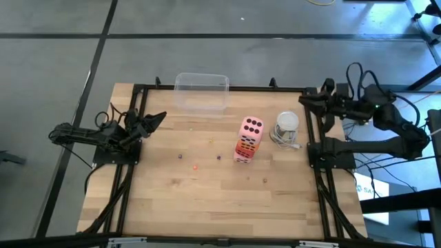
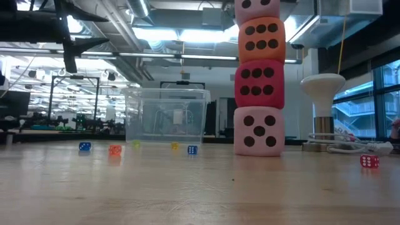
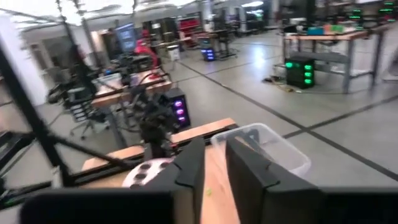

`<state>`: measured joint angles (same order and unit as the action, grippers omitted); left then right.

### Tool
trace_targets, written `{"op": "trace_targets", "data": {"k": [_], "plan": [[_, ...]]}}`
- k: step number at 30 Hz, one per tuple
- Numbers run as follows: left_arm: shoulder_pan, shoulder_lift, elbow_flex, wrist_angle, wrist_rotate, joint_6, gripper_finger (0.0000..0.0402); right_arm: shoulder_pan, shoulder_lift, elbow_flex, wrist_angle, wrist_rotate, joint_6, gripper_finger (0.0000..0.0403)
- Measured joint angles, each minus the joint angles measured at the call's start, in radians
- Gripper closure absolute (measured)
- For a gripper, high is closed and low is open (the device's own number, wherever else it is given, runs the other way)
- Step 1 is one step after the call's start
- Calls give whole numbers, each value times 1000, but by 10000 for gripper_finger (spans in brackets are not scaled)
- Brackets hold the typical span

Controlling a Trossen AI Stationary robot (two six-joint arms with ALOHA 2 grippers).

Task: Pick & Place Dice
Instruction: Put the top large pink dice into the transparent bin

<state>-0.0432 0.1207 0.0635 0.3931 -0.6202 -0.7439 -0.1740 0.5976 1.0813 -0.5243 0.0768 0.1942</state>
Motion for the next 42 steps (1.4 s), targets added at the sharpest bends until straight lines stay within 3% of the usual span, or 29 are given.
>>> {"op": "trace_targets", "data": {"k": [6, 9, 13, 19, 24, 31, 36, 42], "plan": [[0, 0, 5, 60, 101, -48, 213, 0, 87, 63, -1, 4, -165, 241], [0, 5, 68, 4, 118, -1, 213, 0, 113, 98, -4, 2, -261, 203], [0, 65, 245, -212, 139, 87, 213, 0, 148, 161, -58, 2, -296, 177], [0, 268, 576, -632, 168, 183, 213, 14, 213, 267, -195, -15, -420, 175], [0, 431, 747, -778, 203, 277, 213, 55, 273, 333, -257, -16, -559, 177], [0, 565, 820, -786, 203, 342, 213, 104, 380, 420, -373, -10, -681, 175], [9, 606, 819, -786, 193, 246, 197, 129, 451, 467, -492, 104, -790, 149], [45, 640, 820, -726, 203, 139, 174, 182, 480, 469, -479, 212, -905, 120]]}}
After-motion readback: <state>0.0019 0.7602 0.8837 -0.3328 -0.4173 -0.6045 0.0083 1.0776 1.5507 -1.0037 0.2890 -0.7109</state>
